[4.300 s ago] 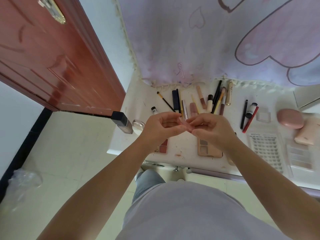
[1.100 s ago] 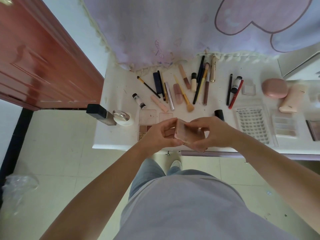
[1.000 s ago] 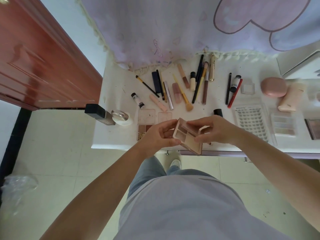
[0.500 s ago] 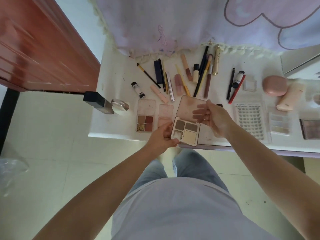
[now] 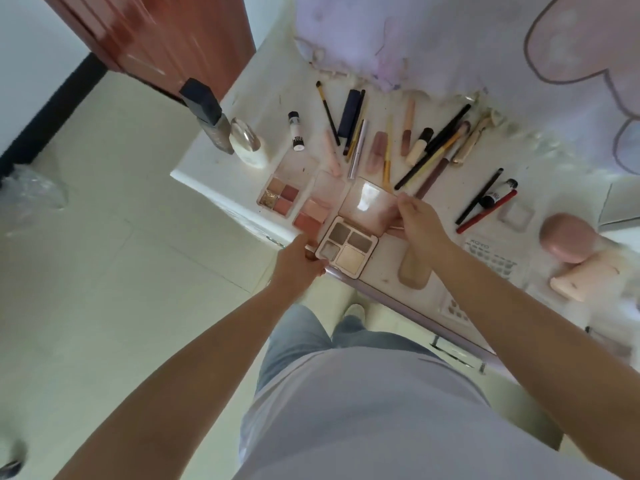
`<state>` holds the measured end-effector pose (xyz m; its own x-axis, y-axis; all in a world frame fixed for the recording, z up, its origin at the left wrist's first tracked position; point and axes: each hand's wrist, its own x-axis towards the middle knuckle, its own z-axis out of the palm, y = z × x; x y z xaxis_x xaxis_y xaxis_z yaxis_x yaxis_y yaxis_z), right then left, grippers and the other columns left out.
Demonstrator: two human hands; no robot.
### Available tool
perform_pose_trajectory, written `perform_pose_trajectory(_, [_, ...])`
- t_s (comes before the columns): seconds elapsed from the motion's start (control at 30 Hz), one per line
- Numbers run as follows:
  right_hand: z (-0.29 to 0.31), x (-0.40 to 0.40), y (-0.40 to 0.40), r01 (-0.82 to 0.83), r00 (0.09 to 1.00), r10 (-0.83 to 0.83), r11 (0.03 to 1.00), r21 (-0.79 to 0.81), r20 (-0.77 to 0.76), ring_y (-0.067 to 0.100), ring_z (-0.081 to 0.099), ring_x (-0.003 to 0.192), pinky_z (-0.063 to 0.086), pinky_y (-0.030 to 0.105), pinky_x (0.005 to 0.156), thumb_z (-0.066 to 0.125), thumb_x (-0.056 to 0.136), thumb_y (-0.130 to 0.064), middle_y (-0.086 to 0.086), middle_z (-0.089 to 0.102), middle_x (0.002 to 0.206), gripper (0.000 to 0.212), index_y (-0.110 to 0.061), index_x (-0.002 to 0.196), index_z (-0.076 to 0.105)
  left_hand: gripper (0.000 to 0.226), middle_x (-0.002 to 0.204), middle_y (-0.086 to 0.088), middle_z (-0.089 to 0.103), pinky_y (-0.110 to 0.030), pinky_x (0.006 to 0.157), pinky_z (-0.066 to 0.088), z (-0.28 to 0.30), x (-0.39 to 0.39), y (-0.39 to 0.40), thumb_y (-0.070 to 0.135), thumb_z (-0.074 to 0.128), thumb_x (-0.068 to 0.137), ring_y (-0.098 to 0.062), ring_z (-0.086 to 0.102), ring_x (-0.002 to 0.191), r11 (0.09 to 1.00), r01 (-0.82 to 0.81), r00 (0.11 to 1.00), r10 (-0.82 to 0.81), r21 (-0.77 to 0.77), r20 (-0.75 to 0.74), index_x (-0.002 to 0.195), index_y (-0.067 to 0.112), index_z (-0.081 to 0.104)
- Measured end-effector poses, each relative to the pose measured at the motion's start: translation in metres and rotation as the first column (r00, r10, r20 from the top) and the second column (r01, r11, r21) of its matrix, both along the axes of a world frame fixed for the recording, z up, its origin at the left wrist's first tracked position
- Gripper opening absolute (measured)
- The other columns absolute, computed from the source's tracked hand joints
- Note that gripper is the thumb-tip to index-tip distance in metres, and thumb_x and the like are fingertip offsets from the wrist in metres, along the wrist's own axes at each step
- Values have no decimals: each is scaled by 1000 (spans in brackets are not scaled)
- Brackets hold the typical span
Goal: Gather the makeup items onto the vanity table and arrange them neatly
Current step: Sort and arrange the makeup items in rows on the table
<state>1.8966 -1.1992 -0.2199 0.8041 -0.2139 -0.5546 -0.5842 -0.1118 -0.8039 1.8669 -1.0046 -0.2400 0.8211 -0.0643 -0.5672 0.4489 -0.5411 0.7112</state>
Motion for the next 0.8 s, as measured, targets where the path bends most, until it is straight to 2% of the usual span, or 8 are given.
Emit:
perform_pose_trajectory(0.07, [3, 1, -4, -100, 995, 101, 989, -107, 5, 23, 60, 92, 47, 41, 95, 30, 97, -29, 6, 60, 88, 30, -13, 87, 54, 23, 63, 6, 60, -16, 60, 44, -1, -7, -6, 10, 67, 80, -5, 57, 57, 997, -72, 997, 72, 1, 37, 97, 9, 52])
perform_pose_trajectory(0.17, [12, -5, -16, -174, 978, 199, 940, -293, 58, 15, 57, 86, 49, 32, 83, 33, 96, -29, 4, 60, 90, 31, -8, 104, 54, 19, 71, -2, 63, -20, 65, 46, 0, -13, -15, 12, 65, 82, -11, 59, 60, 990, -136, 987, 133, 25, 91, 93, 8, 51])
perform_pose_trajectory(0.23, [15, -13, -31, -265, 943, 331, 801, -537, 28, 15, 54, 96, 44, 28, 82, 40, 94, -30, 5, 60, 106, 36, -6, 117, 52, 19, 75, -7, 64, -25, 70, 48, 2, -17, -21, 14, 64, 83, -16, 60, 65, 987, -156, 983, 150, 47, 108, 95, 5, 53])
perform_pose_trajectory(0.3, [12, -22, -47, -370, 897, 427, 576, -729, -118, 27, 51, 109, 43, 37, 89, 48, 89, -35, 13, 55, 120, 46, -7, 125, 47, 20, 76, -8, 63, -28, 72, 49, 4, -22, -26, 17, 63, 84, -19, 60, 67, 985, -160, 982, 152, 68, 114, 97, 4, 54])
perform_pose_trajectory(0.37, [8, -28, -54, -464, 865, 426, 474, -749, -266, 32, 50, 110, 45, 40, 86, 52, 86, -44, 17, 51, 123, 59, -6, 129, 39, 21, 76, -5, 62, -26, 69, 47, 6, -27, -30, 21, 60, 85, -20, 59, 68, 982, -146, 981, 127, 124, 149, 98, 6, 54])
perform_pose_trajectory(0.5, [1, -28, -49, -541, 833, 418, 483, -688, -362, 31, 54, 100, 43, 32, 68, 55, 82, -49, 16, 53, 112, 62, -4, 122, 39, 19, 73, 5, 56, -24, 67, 43, 10, -35, -35, 25, 56, 87, -16, 54, 70, 972, -90, 971, 37, 217, 237, 99, 10, 55])
perform_pose_trajectory(0.67, [-4, -20, -53, -427, 904, 322, 726, -539, -282, 13, 42, 65, 28, 25, 48, 59, 79, -23, 4, 45, 81, 22, -9, 85, 43, 21, 82, 2, 64, -21, 70, 39, 18, -42, -47, 20, 58, 85, -13, 54, 70, 977, 31, 955, -91, 210, 284, 104, 10, 56])
perform_pose_trajectory(0.8, [8, -25, -64, -420, 907, 382, 776, -471, -179, 15, 45, 72, 31, 22, 50, 58, 83, -21, -1, 45, 73, 17, -10, 82, 46, 27, 93, -3, 66, -29, 81, 43, 26, -35, -52, 21, 59, 84, -17, 57, 79, 976, 134, 959, -171, 169, 224, 109, 11, 55])
